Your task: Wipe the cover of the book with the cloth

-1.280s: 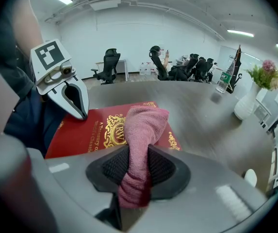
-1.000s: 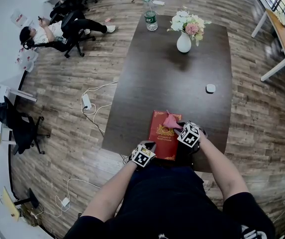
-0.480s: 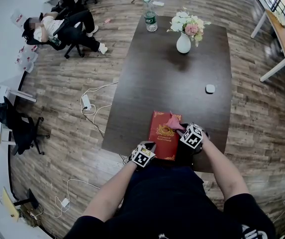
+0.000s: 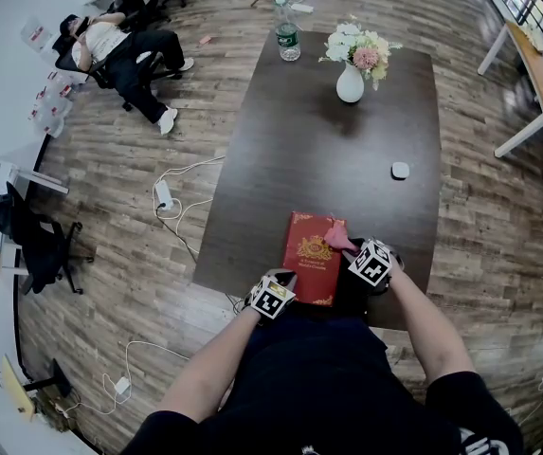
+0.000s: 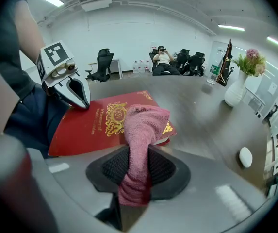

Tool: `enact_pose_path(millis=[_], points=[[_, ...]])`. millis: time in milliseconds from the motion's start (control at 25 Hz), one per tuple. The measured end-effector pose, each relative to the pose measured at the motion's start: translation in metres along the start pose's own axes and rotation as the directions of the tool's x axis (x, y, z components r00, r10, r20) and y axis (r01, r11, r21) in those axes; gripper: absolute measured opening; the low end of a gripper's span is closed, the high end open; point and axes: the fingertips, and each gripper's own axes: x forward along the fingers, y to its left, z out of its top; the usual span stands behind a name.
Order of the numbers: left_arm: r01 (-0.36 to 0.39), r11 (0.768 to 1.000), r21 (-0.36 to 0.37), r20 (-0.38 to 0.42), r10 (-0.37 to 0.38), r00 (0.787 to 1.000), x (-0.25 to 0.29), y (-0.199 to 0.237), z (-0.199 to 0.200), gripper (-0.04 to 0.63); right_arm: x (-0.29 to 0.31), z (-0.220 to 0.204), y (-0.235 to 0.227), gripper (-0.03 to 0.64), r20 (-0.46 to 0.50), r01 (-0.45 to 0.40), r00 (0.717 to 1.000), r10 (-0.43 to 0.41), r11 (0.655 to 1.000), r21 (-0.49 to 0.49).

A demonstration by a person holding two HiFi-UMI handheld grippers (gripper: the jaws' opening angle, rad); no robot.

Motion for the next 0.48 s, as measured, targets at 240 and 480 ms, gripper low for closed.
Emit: enact_pose_path(millis=[240,480], points=[[-0.003,1.0,0.006,0.005,0.003,1.0,0.0,0.0,0.0,-0.005,-0.004,-0.018,-0.002,0.11,-0.025,0.015,1.0,-0.015,1.0,0.001],[0.005,1.0,0.004,0.011,-0.005,1.0,0.002,-0.001,0.0,-0.005,-0.01,-0.011,-0.002,0.11,-0.006,0.026,1.0,-0.026,1.0,-0.014]])
